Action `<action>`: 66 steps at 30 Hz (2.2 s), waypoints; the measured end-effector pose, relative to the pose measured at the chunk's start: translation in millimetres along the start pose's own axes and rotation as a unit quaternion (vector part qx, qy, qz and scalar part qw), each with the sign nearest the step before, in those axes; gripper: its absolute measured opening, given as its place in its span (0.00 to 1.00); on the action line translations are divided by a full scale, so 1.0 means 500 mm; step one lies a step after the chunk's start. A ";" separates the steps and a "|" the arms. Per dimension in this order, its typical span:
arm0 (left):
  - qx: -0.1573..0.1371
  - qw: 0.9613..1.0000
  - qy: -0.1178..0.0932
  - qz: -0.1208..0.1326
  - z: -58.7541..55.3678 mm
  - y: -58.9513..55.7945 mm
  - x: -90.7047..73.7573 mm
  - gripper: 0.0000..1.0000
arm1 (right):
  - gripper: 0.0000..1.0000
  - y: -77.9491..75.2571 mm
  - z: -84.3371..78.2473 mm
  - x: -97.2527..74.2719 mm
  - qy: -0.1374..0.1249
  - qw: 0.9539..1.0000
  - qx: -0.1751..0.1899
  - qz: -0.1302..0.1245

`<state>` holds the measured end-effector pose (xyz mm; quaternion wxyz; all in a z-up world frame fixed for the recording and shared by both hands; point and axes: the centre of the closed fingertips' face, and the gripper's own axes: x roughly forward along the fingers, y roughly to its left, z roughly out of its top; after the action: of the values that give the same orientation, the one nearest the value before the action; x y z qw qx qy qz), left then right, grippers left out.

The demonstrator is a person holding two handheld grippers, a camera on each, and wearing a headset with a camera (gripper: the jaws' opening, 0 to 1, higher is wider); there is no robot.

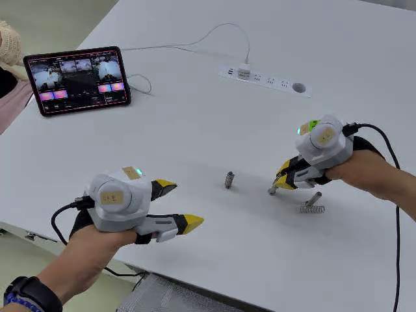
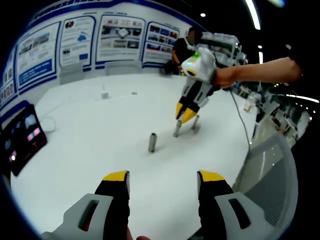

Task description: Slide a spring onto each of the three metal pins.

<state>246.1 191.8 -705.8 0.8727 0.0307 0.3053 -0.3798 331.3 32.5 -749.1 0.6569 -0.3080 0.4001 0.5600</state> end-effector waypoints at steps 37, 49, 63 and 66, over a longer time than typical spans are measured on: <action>0.001 1.000 -0.002 -0.006 0.008 -0.010 -0.001 0.63 | 0.14 -0.002 -0.036 0.068 0.018 1.000 0.010 0.011; 0.000 1.000 -0.004 -0.003 0.011 -0.004 -0.008 0.63 | 0.26 -0.002 -0.041 0.063 0.021 1.000 0.020 0.008; 0.012 1.000 -0.005 -0.012 0.022 -0.019 -0.003 0.65 | 0.44 -0.006 -0.045 0.013 -0.015 0.997 0.075 -0.022; 0.011 1.000 -0.005 -0.015 0.022 -0.020 -0.003 0.66 | 0.45 -0.002 -0.041 0.003 -0.033 0.995 0.096 -0.025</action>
<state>244.4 182.4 -694.4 0.8681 0.0342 0.2969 -0.3962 328.6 15.8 -760.6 0.7102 -0.2352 0.4218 0.5122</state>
